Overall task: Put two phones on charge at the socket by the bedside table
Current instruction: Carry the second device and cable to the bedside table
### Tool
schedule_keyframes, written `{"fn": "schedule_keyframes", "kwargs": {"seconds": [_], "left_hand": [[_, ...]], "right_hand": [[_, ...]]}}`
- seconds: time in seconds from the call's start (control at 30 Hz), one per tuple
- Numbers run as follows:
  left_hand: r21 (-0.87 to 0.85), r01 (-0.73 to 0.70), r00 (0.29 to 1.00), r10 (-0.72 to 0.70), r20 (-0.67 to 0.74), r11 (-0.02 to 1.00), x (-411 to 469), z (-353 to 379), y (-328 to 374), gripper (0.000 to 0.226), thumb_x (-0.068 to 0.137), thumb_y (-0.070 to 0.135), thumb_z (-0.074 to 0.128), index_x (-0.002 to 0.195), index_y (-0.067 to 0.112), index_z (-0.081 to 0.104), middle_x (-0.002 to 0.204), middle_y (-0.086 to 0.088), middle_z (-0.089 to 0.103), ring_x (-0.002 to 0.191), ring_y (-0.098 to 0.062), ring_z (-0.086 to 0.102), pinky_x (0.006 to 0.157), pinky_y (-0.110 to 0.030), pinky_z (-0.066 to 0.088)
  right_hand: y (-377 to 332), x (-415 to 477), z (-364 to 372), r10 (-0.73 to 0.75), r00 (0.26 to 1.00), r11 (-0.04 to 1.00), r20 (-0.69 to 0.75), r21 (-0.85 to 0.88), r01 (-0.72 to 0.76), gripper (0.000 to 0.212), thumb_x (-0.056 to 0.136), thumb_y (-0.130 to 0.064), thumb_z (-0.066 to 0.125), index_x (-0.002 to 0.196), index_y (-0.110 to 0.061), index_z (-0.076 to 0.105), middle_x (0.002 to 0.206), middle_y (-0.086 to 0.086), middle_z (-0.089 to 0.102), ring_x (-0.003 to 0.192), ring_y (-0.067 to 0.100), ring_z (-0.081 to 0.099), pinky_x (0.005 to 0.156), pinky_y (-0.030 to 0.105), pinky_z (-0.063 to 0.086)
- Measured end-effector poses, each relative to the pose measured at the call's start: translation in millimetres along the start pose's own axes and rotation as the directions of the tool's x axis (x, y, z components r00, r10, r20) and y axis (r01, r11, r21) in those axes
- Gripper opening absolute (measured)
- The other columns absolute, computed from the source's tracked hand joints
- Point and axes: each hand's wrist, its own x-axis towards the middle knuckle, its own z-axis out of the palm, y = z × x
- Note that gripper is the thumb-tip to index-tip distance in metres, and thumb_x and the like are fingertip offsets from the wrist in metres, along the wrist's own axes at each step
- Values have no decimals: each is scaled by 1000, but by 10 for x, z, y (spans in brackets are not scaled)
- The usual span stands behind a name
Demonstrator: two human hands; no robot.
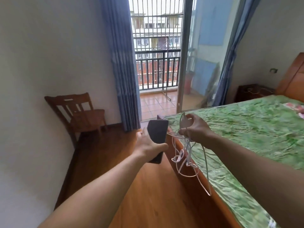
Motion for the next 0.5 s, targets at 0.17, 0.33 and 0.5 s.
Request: {"fn": "schedule_keyframes", "kwargs": {"seconds": [0.17, 0.33, 0.5], "left_hand": [[20, 53, 998, -53, -19, 998, 679, -62, -143, 100, 63, 48, 82, 145, 19, 32, 135, -11, 43, 113, -28, 55, 87, -40, 57], [46, 106, 994, -105, -16, 993, 1531, -110, -435, 107, 68, 48, 81, 152, 17, 22, 144, -13, 37, 120, -30, 52, 85, -32, 54], [10, 160, 987, -160, -2, 987, 2712, -185, -746, 103, 69, 46, 81, 151, 16, 26, 144, -16, 38, 122, -32, 51, 90, -38, 53]], "right_hand": [[-48, 787, 215, -21, 999, 1000, 43, 3, 20, 65, 66, 2, 80, 123, -15, 53, 101, 11, 63, 78, 21, 63, 42, 14, 44], [-34, 1641, 539, -3, 995, 999, 95, -44, 7, 59, 64, -2, 82, 115, -17, 56, 103, 11, 64, 87, 26, 65, 52, 20, 46], [-52, 2738, 910, 44, 995, 997, 85, -67, -38, 56, 64, -2, 81, 110, -22, 54, 104, 13, 65, 88, 28, 66, 49, 21, 45]]}}
